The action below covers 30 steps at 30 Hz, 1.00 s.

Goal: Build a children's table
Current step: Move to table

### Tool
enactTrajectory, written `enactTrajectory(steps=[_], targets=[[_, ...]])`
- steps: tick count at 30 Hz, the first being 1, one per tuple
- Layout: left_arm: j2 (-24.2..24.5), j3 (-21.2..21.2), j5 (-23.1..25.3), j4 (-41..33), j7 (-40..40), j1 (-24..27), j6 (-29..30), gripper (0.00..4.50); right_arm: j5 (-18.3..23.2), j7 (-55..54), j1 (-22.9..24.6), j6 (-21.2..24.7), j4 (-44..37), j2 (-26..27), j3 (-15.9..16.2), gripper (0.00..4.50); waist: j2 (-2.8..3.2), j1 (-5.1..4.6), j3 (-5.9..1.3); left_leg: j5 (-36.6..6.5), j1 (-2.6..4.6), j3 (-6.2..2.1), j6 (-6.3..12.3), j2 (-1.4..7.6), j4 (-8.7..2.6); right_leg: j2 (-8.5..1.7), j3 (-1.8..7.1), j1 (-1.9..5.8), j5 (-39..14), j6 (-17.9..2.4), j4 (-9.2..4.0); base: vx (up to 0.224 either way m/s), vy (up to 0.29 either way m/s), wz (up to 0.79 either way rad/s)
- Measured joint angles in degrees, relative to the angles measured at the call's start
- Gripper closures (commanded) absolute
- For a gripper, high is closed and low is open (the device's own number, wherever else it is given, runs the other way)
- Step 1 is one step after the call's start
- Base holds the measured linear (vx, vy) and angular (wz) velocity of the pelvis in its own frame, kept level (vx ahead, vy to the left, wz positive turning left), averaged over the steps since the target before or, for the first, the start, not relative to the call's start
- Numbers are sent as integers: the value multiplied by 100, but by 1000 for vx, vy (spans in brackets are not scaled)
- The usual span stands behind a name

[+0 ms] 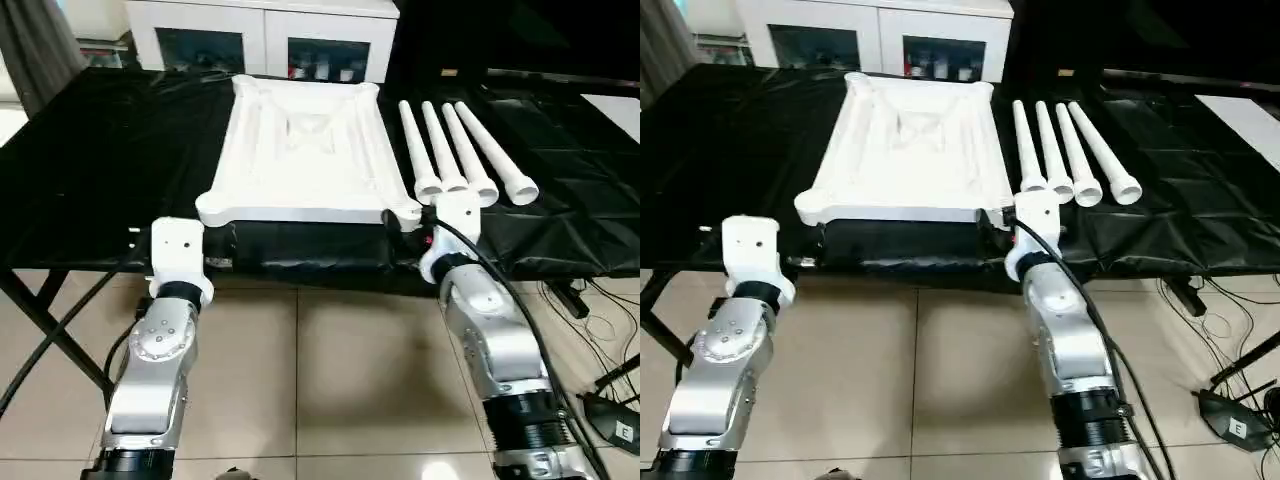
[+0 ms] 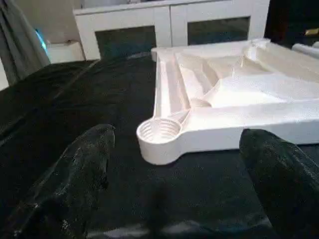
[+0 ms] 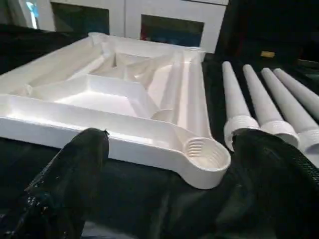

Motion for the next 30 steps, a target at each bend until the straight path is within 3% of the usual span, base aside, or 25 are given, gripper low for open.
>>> enactTrajectory(steps=[3, 5, 6, 12, 19, 22, 25, 27, 29, 30], targets=[[-35, 0, -41, -3, -7, 2, -1, 2, 1, 46, 5, -55, 0, 11, 11, 9, 27, -24, 51, -46, 213, 3, -16, -8, -77, -3, -33, 170, -9, 11, -109, 0, 0, 0], [-45, 0, -62, -20, -34, 2, -2, 2, 1, 52, 9, -85, -6, 12, 9, 9, 40, -38, 61, -91, 298, -7, -28, -9, -113, -8, -61, 266, -10, 13, -193, 0, 0, 0], [-50, -3, -66, -28, -50, 2, -3, 2, 1, 52, 8, -100, -7, 10, 2, 9, 40, -44, 61, -100, 307, -12, -29, -9, -120, -8, -65, 301, -10, 13, -211, 65, 20, -16], [-64, -109, -67, -27, -107, 2, -5, 2, 2, 48, 11, -113, -7, 6, -18, 9, 45, -106, 55, -183, 315, -6, -18, -38, -134, -18, -41, 312, -72, -11, -209, 84, 10, -2], [-63, -108, -66, -27, -112, 1, -6, 2, 0, 46, 11, -133, -6, -13, -65, 9, 62, -78, 34, -332, 304, -31, 50, -55, -100, -16, -37, 351, -259, -9, -188, 95, 1, 4], [-59, -106, -64, -27, -112, 2, -6, 2, 0, 51, 11, -136, -5, -9, -60, 9, 57, -114, 31, -420, 305, -56, 104, -79, -37, -29, -6, 340, -386, -16, -81, 99, -1, 7], [-60, -106, -63, -28, -112, 2, -6, 2, 0, 68, 11, -139, -4, -8, -62, 9, 49, -137, 27, -549, 283, -79, 309, -149, 85, -15, 120, 356, -523, 11, 40, 70, -7, 11], [-75, -148, -64, -32, -113, 2, -6, 2, 0, 90, 37, -145, -4, -28, -73, 9, 50, -136, 27, -597, 260, -125, 386, -152, 126, 30, 158, 433, -568, 19, 18, 25, -3, 6], [-67, -152, -64, -37, -112, 4, -6, 2, 2, 98, 41, -171, -4, -26, -74, 9, 52, -133, 18, -606, 291, -210, 346, -130, 114, 67, 167, 439, -570, 34, 19, 63, -27, 15], [-62, -136, -64, -38, -112, 16, -6, 2, 2, 103, 40, -175, -4, -5, -62, 9, 49, -151, 16, -615, 308, -235, 290, -128, 116, 61, 166, 424, -595, 43, 87, 52, -45, 9]])
